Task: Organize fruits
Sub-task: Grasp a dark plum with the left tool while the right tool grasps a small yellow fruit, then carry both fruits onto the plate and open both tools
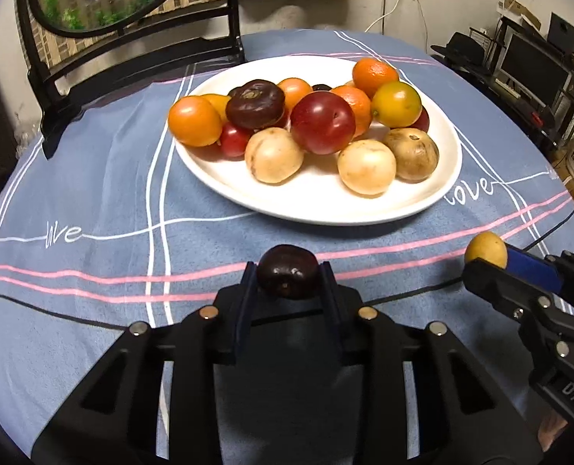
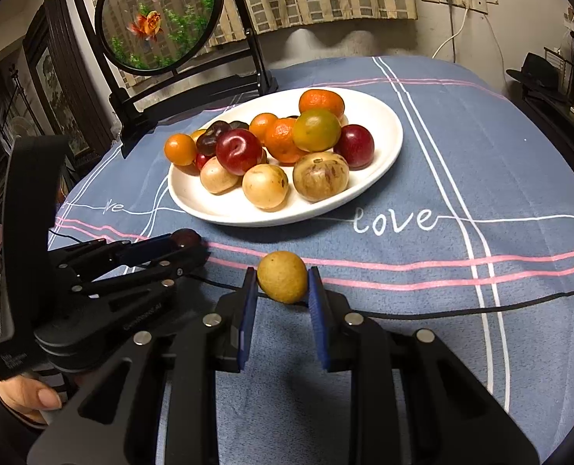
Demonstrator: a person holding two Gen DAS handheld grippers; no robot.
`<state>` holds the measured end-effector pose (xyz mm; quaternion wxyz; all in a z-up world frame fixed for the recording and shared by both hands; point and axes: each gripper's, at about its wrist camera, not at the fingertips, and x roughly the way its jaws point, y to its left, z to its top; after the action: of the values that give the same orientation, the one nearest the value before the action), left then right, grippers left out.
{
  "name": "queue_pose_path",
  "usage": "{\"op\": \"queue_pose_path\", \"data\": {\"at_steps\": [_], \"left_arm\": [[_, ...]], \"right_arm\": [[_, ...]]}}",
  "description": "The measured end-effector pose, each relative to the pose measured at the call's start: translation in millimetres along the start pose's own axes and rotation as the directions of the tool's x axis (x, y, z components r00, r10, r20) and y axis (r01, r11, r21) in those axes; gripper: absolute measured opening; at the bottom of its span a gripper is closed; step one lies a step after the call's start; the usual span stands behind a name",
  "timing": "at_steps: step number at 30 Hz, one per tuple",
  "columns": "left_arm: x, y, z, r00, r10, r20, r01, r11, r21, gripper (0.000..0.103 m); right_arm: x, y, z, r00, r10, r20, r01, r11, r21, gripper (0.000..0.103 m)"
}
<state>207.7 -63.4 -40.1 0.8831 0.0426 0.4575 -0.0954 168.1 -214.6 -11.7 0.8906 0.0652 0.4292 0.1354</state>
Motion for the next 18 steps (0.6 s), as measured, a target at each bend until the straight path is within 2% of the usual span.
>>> {"op": "queue_pose_path", "data": {"at_steps": [7, 12, 18], "left_arm": [[-22.1, 11.9, 0.0, 1.0, -0.009, 0.027, 0.01, 1.0, -0.025, 0.033], [-45.6, 9.9, 4.1, 0.997, -0.016, 0.07, 0.016, 1.0, 0.004, 0.033], [-73.4, 4.8, 21.1, 0.992, -0.028, 0.122, 0.022, 0.998, 0.052, 0.033]], "right_arm": [[-0.9, 1.5, 0.0, 1.0, 0.003, 0.007, -0.003, 1.0, -0.01, 0.026], [-5.0, 5.5, 3.0, 1.0, 0.001, 0.016, -0.001, 1.0, -0.013, 0.026], [-18.7, 6.1, 22.0, 0.997, 0.03, 0.075, -0.031, 0.999, 0.02, 0.026]]}}
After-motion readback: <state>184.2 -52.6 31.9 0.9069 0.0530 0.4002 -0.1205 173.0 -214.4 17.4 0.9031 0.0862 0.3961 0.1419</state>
